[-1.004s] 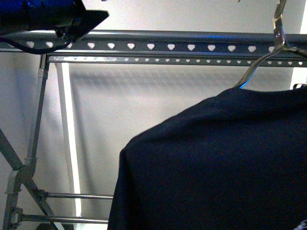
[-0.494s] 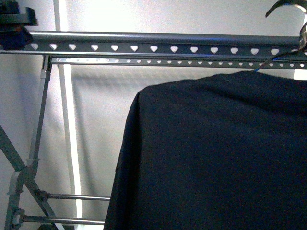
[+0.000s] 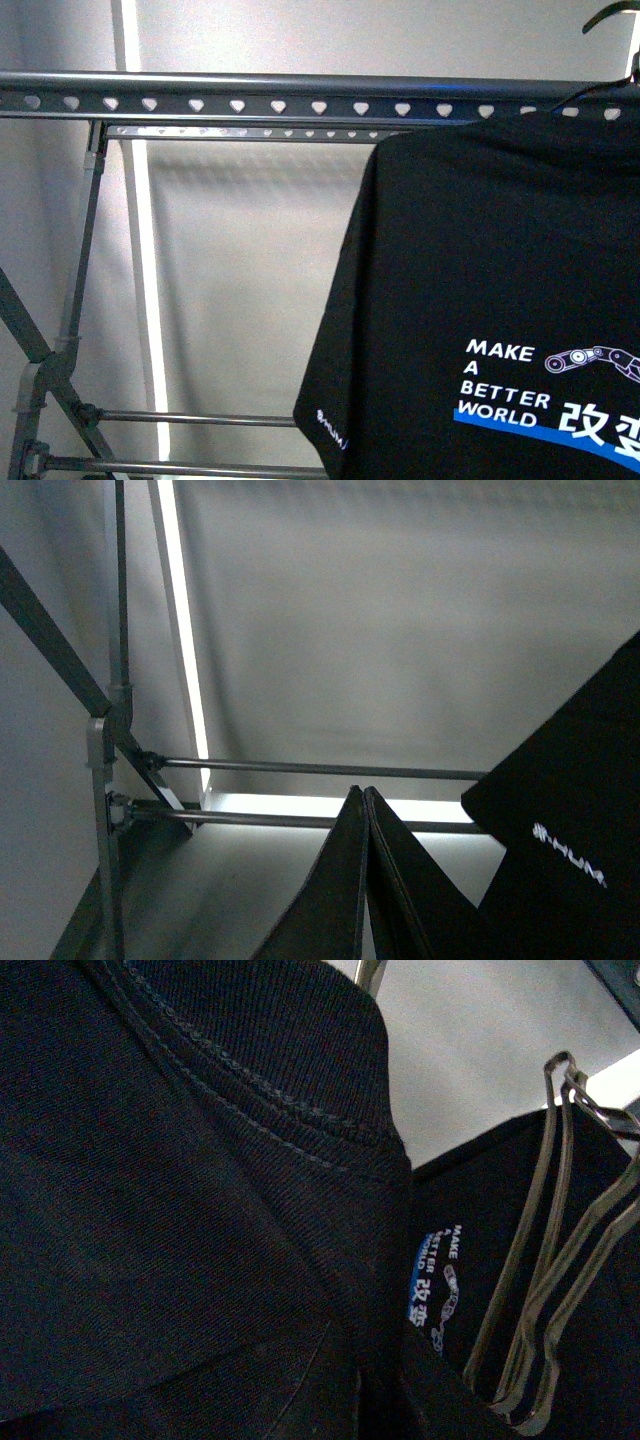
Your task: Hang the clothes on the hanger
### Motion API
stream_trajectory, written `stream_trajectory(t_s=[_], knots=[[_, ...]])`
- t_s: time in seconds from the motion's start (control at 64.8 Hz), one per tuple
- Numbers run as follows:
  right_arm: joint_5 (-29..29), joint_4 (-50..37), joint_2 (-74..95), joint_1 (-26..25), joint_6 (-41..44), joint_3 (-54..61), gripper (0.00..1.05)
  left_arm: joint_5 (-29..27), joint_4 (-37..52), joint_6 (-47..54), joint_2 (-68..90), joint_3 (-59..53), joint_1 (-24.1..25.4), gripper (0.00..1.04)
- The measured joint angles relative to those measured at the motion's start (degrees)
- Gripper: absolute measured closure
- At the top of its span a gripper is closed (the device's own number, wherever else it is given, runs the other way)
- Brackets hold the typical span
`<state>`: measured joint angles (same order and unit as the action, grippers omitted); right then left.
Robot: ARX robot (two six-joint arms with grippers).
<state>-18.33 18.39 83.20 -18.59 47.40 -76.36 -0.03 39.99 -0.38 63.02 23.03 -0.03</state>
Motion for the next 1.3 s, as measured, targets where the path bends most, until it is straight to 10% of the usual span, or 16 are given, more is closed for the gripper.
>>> stream_trajectory(t_s=[1.297], knots=[[31.50, 1.03, 27.56, 9.60, 5.40, -33.05, 1.01, -0.04, -16.26, 0.02, -39.41, -21.99, 0.00, 1.01]])
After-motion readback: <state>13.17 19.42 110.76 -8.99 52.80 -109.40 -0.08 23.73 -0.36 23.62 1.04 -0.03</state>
